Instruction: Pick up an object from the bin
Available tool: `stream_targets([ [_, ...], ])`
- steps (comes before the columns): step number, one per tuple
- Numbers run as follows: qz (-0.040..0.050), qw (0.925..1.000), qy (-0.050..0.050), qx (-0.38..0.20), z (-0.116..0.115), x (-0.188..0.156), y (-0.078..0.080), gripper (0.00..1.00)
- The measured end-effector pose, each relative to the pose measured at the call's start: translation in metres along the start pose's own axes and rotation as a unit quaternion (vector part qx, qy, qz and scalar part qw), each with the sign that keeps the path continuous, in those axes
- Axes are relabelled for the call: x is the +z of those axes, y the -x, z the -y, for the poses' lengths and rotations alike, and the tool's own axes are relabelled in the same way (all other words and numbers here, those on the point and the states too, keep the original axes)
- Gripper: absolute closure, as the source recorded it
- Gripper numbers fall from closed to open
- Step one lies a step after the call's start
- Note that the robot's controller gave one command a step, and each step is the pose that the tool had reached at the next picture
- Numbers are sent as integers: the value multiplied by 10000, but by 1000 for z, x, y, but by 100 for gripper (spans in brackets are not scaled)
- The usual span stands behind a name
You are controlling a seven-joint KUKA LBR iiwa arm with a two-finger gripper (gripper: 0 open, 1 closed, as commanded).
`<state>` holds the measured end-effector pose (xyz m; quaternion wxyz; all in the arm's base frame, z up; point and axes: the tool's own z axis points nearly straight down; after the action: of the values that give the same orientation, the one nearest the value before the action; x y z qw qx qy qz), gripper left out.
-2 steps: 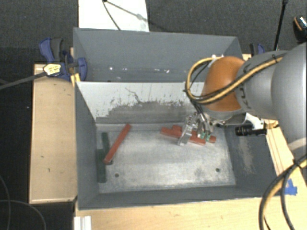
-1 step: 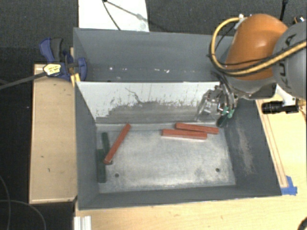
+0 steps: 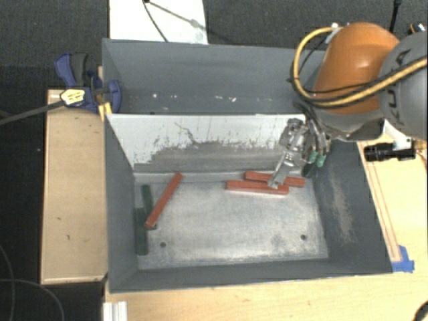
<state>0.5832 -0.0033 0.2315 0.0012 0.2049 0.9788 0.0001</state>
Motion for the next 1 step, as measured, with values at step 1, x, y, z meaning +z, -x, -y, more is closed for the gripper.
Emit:
stream_targets([
  [1,-39,9972,-13,751,-15,117,-8,0],
])
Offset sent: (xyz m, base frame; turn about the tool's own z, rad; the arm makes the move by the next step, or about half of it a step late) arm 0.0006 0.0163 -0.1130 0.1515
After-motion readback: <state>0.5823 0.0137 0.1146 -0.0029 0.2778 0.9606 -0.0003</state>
